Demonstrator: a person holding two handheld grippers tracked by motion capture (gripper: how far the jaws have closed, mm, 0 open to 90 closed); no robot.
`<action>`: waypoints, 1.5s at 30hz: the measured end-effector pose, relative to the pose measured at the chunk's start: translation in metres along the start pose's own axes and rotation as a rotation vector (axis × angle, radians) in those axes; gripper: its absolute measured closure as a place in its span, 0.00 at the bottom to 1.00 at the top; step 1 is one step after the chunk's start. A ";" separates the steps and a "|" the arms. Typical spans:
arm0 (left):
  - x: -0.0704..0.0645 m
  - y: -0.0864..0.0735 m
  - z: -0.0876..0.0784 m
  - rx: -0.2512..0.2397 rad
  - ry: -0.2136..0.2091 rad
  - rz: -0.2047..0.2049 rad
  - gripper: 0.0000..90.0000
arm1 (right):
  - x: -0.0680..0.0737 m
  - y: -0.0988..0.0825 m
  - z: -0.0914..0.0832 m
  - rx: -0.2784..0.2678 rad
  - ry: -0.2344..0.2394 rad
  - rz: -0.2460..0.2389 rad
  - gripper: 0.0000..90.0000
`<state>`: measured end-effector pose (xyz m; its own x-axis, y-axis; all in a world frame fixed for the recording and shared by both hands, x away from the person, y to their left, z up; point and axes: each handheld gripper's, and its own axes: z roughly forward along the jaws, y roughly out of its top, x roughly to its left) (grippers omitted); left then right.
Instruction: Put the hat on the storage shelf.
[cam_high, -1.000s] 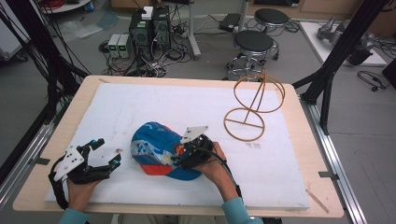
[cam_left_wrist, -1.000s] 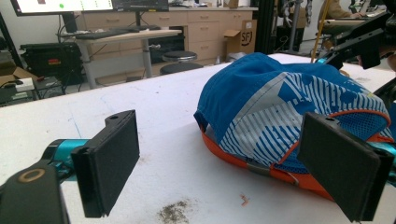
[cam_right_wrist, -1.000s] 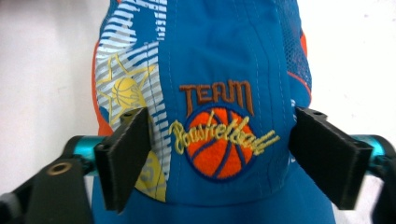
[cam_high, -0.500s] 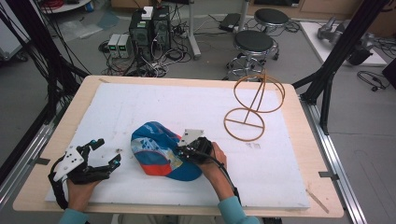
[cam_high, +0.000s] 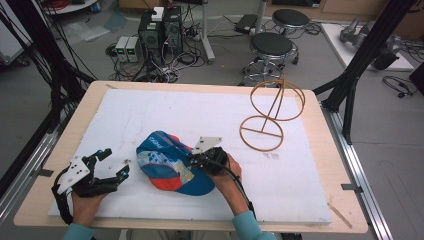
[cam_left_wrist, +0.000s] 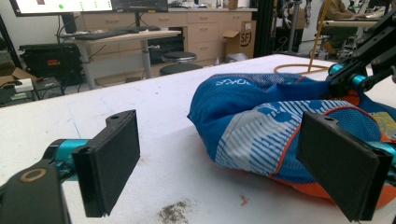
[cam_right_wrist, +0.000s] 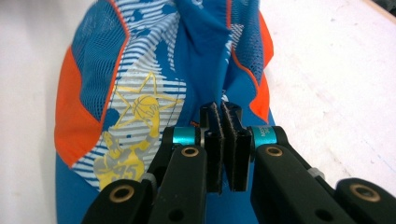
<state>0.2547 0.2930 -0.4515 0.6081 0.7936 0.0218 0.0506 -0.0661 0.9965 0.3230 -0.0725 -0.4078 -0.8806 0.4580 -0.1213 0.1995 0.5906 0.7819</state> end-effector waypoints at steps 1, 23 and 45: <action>0.000 0.000 0.000 0.000 0.000 0.000 0.15 | 0.000 0.000 0.000 0.000 0.000 0.000 0.98; 0.000 0.000 0.000 0.001 0.002 -0.001 0.16 | -0.003 0.005 -0.044 -0.456 -0.037 0.262 0.98; 0.000 0.000 0.000 0.003 0.007 -0.006 0.16 | -0.013 0.031 -0.088 -0.575 -0.216 0.192 0.98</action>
<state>0.2551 0.2926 -0.4516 0.6019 0.7984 0.0162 0.0565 -0.0628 0.9964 0.3031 -0.1189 -0.3282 -0.7336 0.6793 -0.0203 0.0294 0.0616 0.9977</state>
